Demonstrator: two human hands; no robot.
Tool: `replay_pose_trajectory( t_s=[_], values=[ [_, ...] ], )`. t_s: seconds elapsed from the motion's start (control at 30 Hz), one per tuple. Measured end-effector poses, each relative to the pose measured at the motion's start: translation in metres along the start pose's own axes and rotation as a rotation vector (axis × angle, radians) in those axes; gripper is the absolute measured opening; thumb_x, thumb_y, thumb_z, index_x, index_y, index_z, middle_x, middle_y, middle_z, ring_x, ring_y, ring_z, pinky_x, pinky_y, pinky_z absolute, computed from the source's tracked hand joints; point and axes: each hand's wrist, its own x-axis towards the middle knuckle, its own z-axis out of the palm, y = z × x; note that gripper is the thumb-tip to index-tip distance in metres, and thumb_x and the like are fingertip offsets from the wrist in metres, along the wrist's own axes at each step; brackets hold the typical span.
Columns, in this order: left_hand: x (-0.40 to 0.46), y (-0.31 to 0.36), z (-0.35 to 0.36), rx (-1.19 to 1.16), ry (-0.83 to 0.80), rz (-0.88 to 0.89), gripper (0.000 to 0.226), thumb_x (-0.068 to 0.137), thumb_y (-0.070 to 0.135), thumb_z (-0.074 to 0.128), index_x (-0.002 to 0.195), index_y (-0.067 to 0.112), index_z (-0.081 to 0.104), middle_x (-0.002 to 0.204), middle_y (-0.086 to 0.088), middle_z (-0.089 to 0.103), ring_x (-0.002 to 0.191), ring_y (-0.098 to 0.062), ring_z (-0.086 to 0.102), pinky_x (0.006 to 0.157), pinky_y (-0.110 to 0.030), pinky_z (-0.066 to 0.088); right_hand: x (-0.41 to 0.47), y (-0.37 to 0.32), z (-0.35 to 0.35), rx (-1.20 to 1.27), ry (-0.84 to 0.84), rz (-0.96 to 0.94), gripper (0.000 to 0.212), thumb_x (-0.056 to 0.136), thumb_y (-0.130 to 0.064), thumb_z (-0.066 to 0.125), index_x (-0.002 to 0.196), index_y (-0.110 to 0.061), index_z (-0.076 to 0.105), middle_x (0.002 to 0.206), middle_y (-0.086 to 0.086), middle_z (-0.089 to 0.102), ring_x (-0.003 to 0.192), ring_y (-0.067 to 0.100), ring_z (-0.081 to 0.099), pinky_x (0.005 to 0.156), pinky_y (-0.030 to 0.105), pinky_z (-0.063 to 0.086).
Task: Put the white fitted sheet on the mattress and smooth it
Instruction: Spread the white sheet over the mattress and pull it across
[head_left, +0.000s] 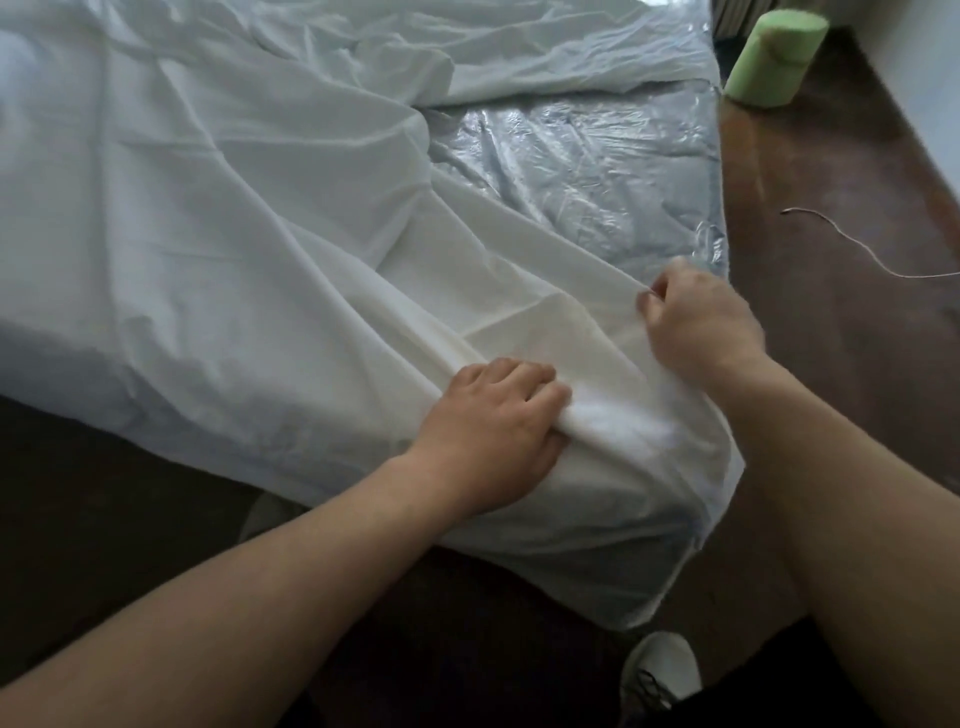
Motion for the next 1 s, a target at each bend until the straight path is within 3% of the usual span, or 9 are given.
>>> replay_pose_trajectory(
  t_s=[0.07,0.17,0.3,0.37,0.43,0.5,0.73,0.9,1.0],
  values=[
    [-0.006,0.009,-0.007,0.053,-0.027,-0.02,0.047,0.088,0.051,0.048,0.12,0.022,0.067,0.132,-0.002,0.064,0.116,-0.03,0.061,0.097,-0.047,0.047,-0.007,0.023,-0.027,0.081,0.105,0.102,0.021,0.1,-0.031,0.052,0.11,-0.014,0.059,0.115,0.02,0.066,0.108,0.042,0.06,0.089,0.045,0.046],
    [-0.004,0.014,-0.022,0.072,-0.21,-0.116,0.054,0.092,0.057,0.044,0.137,0.027,0.053,0.15,0.0,0.048,0.135,-0.028,0.047,0.109,-0.05,0.037,-0.014,0.061,-0.058,0.183,0.228,0.294,0.024,0.095,-0.029,0.053,0.109,-0.013,0.063,0.116,0.02,0.067,0.112,0.043,0.06,0.093,0.046,0.047],
    [0.001,0.005,-0.039,0.078,-0.336,-0.188,0.056,0.094,0.062,0.049,0.139,0.029,0.047,0.154,0.002,0.039,0.14,-0.025,0.035,0.112,-0.047,0.036,-0.026,0.082,-0.057,0.145,-0.002,0.488,0.036,0.069,-0.02,0.054,0.096,-0.001,0.069,0.1,0.024,0.069,0.094,0.043,0.065,0.085,0.044,0.055],
    [0.0,-0.001,-0.042,0.053,-0.37,-0.238,0.056,0.092,0.064,0.052,0.136,0.029,0.05,0.147,0.002,0.043,0.136,-0.026,0.037,0.107,-0.046,0.041,-0.028,0.071,-0.047,0.096,-0.097,0.497,0.045,0.073,-0.024,0.058,0.112,-0.002,0.065,0.118,0.025,0.063,0.104,0.043,0.063,0.092,0.048,0.053],
    [-0.005,-0.005,-0.042,0.046,-0.332,-0.265,0.046,0.094,0.058,0.056,0.128,0.027,0.057,0.134,0.001,0.05,0.125,-0.027,0.044,0.099,-0.046,0.047,-0.025,0.053,-0.039,0.089,-0.081,0.418,0.065,0.088,-0.045,0.057,0.141,-0.009,0.046,0.14,0.022,0.047,0.123,0.045,0.054,0.101,0.052,0.046],
    [-0.006,-0.006,-0.042,0.06,-0.274,-0.239,0.03,0.098,0.048,0.057,0.114,0.023,0.063,0.117,0.0,0.058,0.111,-0.028,0.053,0.089,-0.045,0.051,-0.018,0.036,-0.03,0.094,-0.082,0.275,0.075,0.091,-0.059,0.054,0.149,-0.017,0.035,0.145,0.019,0.045,0.129,0.043,0.052,0.105,0.052,0.044],
    [-0.001,-0.002,-0.049,0.184,-0.071,-0.122,0.005,0.094,0.027,0.063,0.091,0.023,0.065,0.088,0.001,0.063,0.08,-0.031,0.061,0.062,-0.035,0.038,-0.011,0.022,-0.003,-0.098,-0.092,0.02,0.025,0.096,-0.039,0.055,0.098,-0.017,0.066,0.111,0.016,0.069,0.105,0.036,0.064,0.086,0.041,0.051],
    [0.003,-0.002,-0.048,0.044,0.155,-0.146,0.01,0.092,0.029,0.066,0.085,0.022,0.065,0.083,0.0,0.063,0.077,-0.031,0.06,0.06,-0.037,0.046,0.001,0.035,-0.031,0.261,0.153,0.093,0.021,0.094,-0.034,0.056,0.09,-0.015,0.062,0.102,0.016,0.07,0.099,0.038,0.063,0.083,0.041,0.049],
    [0.003,0.005,-0.044,-0.099,-0.125,-0.149,0.016,0.099,0.035,0.056,0.1,0.026,0.069,0.103,0.001,0.067,0.097,-0.029,0.062,0.078,-0.04,0.053,0.004,0.054,-0.043,0.281,0.244,0.129,0.023,0.094,-0.036,0.056,0.099,-0.016,0.066,0.108,0.016,0.07,0.105,0.04,0.063,0.089,0.044,0.05]
  ],
)
